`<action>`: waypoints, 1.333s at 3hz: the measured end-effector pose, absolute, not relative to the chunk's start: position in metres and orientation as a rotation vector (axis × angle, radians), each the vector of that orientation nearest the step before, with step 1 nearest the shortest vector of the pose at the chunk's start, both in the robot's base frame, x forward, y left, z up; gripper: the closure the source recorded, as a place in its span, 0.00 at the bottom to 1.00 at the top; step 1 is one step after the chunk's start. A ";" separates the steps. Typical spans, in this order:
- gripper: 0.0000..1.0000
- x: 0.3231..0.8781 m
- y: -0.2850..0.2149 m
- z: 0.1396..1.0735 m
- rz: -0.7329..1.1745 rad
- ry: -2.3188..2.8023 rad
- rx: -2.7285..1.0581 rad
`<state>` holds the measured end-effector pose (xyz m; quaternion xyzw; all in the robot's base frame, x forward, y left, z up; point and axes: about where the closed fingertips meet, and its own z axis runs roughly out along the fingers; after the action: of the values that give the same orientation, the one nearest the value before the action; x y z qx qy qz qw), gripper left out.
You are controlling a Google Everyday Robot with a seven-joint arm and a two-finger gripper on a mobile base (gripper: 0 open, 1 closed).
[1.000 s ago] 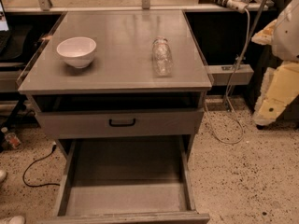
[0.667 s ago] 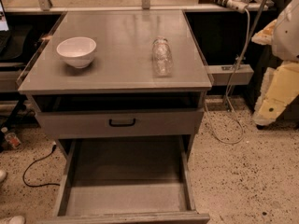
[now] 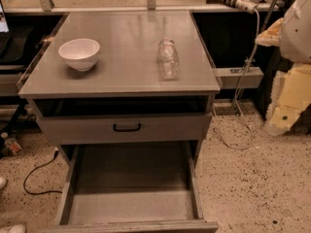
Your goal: Place water bottle into middle drawer
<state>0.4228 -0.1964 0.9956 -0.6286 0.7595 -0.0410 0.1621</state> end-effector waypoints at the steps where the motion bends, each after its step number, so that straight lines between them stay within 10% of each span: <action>1: 0.00 0.421 -0.196 0.996 -0.118 2.164 -1.804; 4: 0.00 0.498 -0.165 0.978 -0.044 2.338 -1.615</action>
Offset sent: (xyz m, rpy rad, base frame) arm 0.0632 0.0211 -0.0188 0.0826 0.0362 -0.2107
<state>0.4977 -0.1648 0.9776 -0.5620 0.8134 -0.0154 0.1494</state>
